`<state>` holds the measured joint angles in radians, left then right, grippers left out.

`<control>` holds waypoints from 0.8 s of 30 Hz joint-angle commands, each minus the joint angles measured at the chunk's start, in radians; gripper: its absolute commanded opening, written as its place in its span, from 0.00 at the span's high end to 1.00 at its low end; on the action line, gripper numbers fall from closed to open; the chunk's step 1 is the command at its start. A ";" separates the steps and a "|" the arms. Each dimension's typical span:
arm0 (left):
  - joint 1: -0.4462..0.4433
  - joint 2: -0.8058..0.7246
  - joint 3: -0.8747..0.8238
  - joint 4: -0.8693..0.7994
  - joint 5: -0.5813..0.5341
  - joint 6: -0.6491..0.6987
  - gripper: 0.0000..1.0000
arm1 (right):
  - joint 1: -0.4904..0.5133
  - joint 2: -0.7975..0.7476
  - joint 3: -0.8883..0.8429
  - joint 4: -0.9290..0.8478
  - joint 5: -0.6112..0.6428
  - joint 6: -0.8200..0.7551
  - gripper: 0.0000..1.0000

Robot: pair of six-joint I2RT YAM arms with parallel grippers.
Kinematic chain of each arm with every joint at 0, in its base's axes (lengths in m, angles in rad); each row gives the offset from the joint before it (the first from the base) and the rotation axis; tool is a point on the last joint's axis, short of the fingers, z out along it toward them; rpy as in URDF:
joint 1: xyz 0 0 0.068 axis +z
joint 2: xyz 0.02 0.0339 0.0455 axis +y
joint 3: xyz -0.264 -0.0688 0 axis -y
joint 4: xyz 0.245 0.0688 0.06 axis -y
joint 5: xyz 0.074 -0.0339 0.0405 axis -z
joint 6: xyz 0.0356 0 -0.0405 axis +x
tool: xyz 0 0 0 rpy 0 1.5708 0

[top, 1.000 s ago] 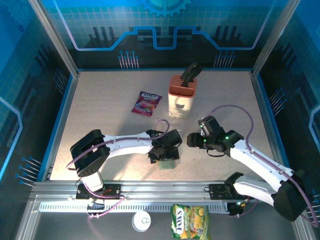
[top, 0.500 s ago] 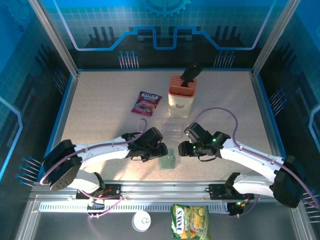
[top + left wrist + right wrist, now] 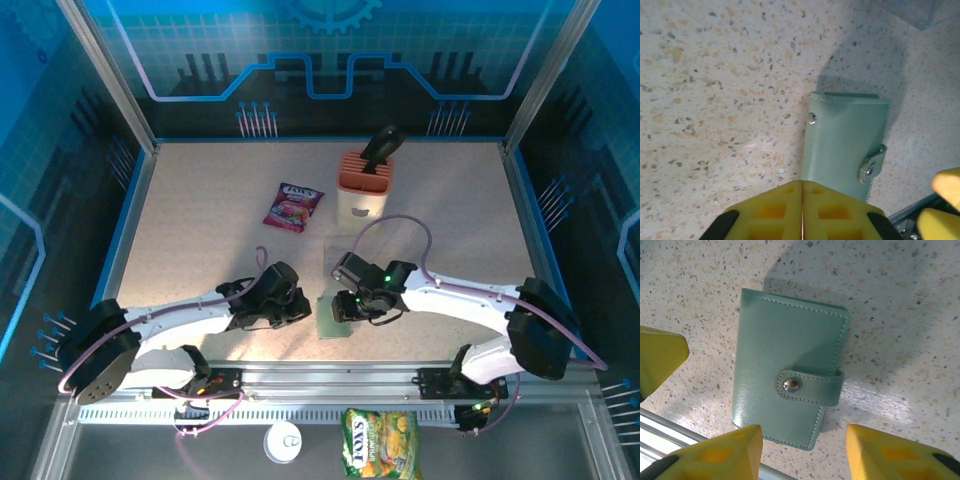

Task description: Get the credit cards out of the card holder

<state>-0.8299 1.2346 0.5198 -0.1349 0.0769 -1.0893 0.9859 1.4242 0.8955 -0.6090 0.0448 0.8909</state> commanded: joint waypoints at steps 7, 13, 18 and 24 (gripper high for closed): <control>0.035 -0.092 -0.094 0.193 0.124 0.064 1.00 | 0.026 0.104 0.088 -0.031 0.024 0.021 0.52; 0.039 -0.069 -0.099 0.196 0.129 0.041 0.94 | 0.026 0.171 0.132 -0.045 0.017 0.013 0.56; 0.040 -0.083 -0.123 0.192 0.101 0.004 1.00 | 0.026 0.222 0.156 -0.043 0.005 0.013 0.64; 0.039 -0.085 -0.124 0.169 0.104 0.000 1.00 | 0.032 0.250 0.172 -0.075 0.010 0.022 0.65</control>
<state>-0.7994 1.1584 0.4076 0.0498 0.1738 -1.0752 1.0016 1.6627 1.0420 -0.6327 0.0479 0.8982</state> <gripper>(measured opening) 0.041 0.347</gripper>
